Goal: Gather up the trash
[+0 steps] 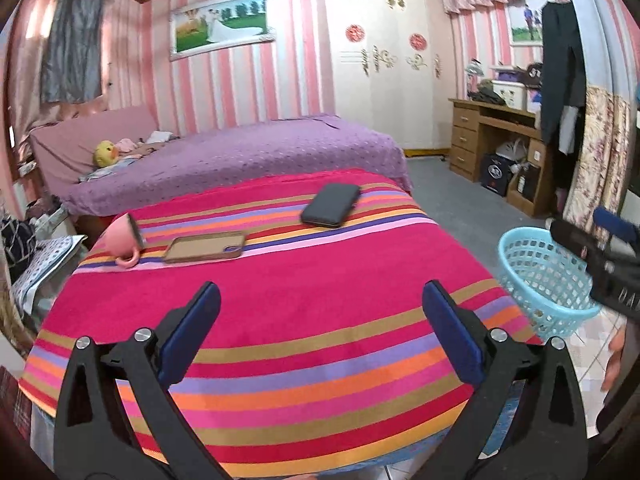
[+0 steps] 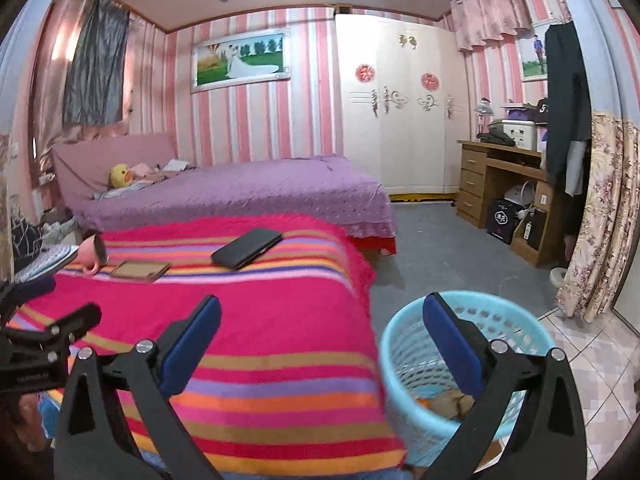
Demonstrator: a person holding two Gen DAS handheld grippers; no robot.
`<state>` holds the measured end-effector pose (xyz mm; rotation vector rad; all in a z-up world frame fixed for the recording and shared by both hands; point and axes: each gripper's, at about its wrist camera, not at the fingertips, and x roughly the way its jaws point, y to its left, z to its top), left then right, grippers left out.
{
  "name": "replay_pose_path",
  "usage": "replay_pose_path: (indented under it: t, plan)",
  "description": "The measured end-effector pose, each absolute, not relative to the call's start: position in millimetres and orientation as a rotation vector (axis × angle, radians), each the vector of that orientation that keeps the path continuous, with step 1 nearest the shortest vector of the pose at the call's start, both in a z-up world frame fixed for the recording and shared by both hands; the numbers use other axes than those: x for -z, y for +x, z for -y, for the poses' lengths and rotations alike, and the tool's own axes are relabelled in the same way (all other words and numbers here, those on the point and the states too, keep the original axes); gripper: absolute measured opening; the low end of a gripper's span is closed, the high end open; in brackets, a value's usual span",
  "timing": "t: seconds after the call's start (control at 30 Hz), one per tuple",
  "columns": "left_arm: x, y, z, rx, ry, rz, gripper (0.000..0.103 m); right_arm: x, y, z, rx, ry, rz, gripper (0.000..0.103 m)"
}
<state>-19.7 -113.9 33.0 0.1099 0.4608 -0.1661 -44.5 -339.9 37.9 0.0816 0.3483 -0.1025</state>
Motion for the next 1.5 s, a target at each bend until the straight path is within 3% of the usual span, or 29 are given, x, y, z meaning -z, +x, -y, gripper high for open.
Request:
replay_pose_path:
  t: [0.63, 1.5]
  plan:
    - [5, -5, 98, 0.146, 0.123, -0.461, 0.097, -5, -29, 313, 0.128, -0.009, -0.385, 0.098]
    - [1, -11, 97, 0.125, 0.084, -0.438, 0.097, -8, -36, 300, 0.095, -0.055, -0.33, 0.098]
